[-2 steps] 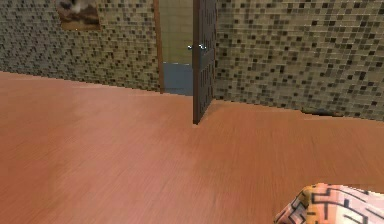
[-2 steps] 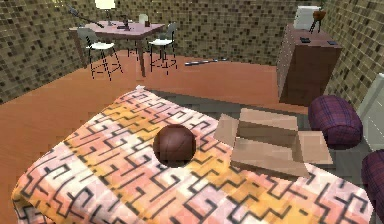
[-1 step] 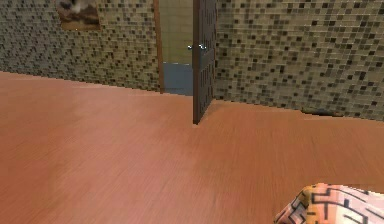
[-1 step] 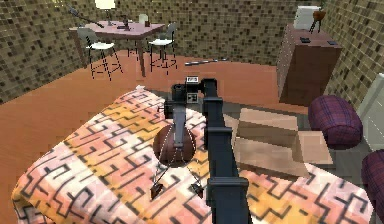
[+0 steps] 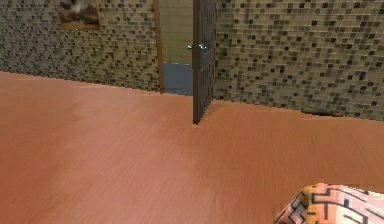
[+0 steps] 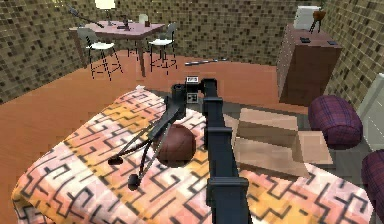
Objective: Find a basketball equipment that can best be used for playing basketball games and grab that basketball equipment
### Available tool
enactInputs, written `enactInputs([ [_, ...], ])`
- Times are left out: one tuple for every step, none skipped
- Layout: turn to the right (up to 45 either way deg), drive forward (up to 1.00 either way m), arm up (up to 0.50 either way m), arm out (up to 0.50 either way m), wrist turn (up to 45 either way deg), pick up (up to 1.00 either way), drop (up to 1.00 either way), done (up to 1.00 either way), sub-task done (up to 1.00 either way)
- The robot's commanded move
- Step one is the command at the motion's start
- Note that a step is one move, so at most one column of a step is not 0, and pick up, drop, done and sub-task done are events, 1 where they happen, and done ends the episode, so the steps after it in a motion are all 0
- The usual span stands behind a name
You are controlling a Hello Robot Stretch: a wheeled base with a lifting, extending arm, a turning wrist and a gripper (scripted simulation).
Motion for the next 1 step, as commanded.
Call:
enactInputs([
  [0.0, 0.0, 0.0, 0.0, 45.0, 0.0, 0.0, 0.0, 0.0],
])
